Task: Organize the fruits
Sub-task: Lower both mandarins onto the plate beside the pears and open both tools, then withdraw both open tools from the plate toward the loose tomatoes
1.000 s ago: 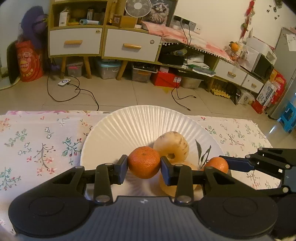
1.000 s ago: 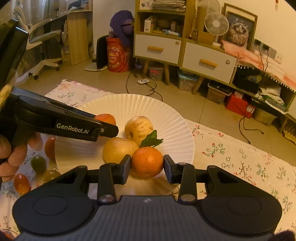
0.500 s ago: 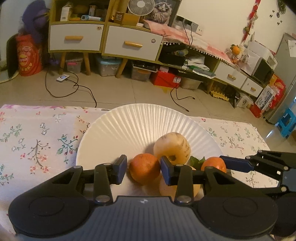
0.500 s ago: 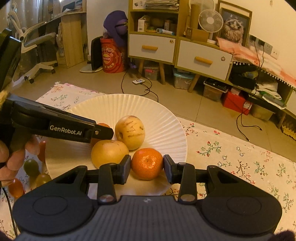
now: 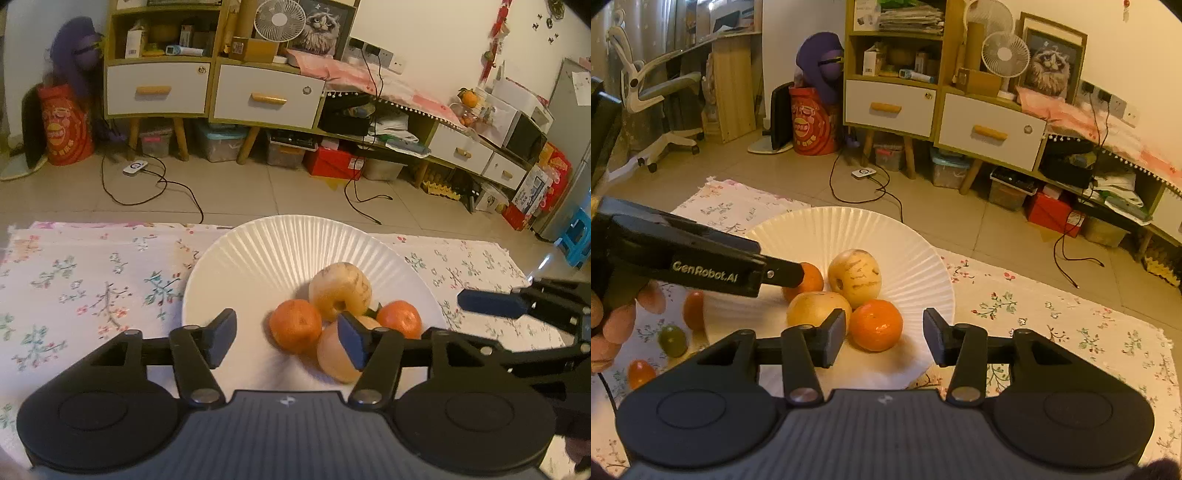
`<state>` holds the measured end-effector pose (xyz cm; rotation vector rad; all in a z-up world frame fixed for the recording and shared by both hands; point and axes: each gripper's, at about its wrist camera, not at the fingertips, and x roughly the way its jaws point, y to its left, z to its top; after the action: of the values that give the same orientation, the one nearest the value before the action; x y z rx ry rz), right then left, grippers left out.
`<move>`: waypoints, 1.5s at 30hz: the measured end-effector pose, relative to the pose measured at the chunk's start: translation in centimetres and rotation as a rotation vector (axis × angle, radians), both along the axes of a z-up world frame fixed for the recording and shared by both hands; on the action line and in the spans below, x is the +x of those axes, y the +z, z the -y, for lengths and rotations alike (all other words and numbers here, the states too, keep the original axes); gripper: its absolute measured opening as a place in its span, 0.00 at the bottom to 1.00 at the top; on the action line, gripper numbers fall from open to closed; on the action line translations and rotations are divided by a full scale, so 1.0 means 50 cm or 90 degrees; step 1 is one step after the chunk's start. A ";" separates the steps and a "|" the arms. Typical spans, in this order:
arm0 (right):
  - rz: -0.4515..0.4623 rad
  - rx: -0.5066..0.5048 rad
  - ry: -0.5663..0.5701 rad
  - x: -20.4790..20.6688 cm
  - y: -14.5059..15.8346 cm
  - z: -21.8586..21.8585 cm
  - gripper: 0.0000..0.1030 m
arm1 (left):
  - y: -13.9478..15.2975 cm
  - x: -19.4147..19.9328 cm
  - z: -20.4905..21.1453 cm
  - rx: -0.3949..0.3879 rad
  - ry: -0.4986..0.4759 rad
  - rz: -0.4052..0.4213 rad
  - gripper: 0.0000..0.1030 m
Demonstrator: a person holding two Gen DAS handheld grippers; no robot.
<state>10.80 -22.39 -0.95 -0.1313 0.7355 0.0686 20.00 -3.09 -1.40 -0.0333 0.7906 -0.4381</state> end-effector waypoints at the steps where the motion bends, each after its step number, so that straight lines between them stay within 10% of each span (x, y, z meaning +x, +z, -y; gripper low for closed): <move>1: 0.000 0.000 0.000 -0.002 0.002 -0.002 0.45 | 0.002 -0.007 -0.003 0.004 0.001 0.001 0.51; 23: -0.002 0.011 -0.004 -0.111 0.053 -0.044 0.76 | 0.042 -0.144 -0.068 0.041 -0.021 0.002 0.79; 45: -0.008 0.051 -0.016 -0.194 0.054 -0.069 0.93 | 0.015 -0.269 -0.142 0.048 -0.049 -0.013 0.87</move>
<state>1.12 -18.94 1.74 -0.0449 0.7463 0.0752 6.57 4.01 -0.63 0.0625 0.8291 -0.4812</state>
